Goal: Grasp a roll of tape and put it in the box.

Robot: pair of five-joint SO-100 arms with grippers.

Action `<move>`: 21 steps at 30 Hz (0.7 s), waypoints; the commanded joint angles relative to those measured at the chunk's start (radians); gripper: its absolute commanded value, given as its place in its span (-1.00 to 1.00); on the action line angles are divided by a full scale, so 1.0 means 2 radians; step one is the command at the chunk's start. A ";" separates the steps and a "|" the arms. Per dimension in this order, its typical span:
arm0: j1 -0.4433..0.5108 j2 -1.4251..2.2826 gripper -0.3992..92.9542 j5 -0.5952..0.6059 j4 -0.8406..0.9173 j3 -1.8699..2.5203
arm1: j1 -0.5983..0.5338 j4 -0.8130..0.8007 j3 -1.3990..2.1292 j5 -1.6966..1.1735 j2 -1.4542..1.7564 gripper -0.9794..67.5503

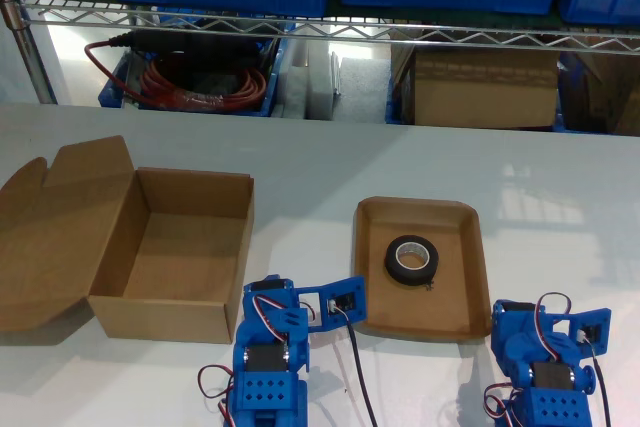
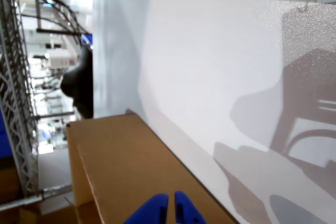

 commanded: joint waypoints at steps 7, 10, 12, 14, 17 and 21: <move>-0.002 0.010 -0.99 0.014 0.002 0.018 | -0.002 -0.002 0.007 0.002 0.003 -0.96; -0.002 0.010 -0.99 0.015 0.002 0.018 | -0.002 -0.002 0.007 0.002 0.003 -0.96; -0.006 0.010 -0.91 0.013 0.002 0.017 | -0.002 -0.002 0.007 0.002 0.003 -0.96; 0.008 -0.002 -0.31 0.028 -0.003 0.012 | -0.002 -0.002 0.007 0.002 0.003 -0.96; 0.064 -0.229 -0.26 0.070 -0.016 -0.146 | -0.002 -0.002 0.007 0.002 0.003 -0.96; 0.143 -0.558 -0.28 0.118 0.095 -0.457 | -0.002 -0.002 0.007 0.002 0.003 -0.96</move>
